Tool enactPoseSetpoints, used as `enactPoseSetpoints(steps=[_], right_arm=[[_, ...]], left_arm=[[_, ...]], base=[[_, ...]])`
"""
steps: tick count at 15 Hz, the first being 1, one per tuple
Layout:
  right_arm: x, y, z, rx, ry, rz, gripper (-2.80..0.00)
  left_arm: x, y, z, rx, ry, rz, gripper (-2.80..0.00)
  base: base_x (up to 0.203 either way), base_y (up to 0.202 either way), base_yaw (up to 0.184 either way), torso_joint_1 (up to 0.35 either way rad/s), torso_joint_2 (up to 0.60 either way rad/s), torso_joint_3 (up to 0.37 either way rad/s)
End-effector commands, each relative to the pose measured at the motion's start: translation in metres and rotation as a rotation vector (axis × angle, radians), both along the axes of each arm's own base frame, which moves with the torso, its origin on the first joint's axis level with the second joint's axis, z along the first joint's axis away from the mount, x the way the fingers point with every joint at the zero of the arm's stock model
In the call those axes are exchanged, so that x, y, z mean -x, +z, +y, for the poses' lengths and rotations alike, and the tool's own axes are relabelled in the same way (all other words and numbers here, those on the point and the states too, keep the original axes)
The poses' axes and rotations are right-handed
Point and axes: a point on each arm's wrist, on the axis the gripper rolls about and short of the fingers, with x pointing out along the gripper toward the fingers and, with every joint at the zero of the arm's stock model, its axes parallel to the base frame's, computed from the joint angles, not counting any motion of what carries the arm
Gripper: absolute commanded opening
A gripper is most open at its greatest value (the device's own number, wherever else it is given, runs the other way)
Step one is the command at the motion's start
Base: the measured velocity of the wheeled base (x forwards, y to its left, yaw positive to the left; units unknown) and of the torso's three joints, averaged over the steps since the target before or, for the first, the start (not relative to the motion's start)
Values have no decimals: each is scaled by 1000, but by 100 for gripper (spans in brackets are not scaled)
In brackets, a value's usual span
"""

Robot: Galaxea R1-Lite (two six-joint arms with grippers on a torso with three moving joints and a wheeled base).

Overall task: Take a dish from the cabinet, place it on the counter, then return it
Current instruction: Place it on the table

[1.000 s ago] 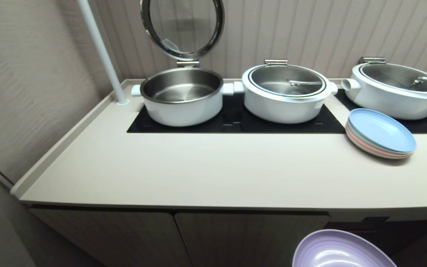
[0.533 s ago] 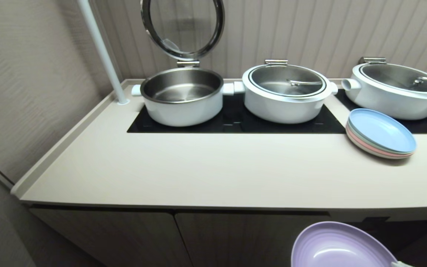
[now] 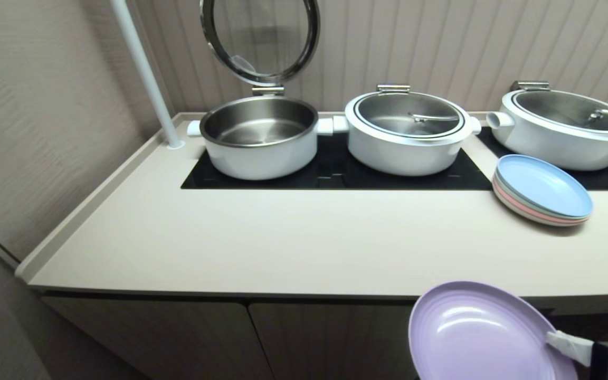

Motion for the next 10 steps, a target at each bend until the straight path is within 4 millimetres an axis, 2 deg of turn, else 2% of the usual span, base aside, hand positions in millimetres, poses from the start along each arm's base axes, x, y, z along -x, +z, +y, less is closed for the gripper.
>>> enactPoseSetpoints(steps=[1,6,10], right_arm=[[-18,7,1,-2,2,4,-280],[-70,31,5,-7,14,-15,-280],[-112,43,27,-35,58,-21,-280]], left_arm=[[0,0,0,0,0,0,-280],[0,0,0,1,0,0,-280],[0,0,0,0,0,0,-280]], base=[[0,0,0,0,0,0],[0,0,0,0,0,0],[0,0,0,0,0,0]])
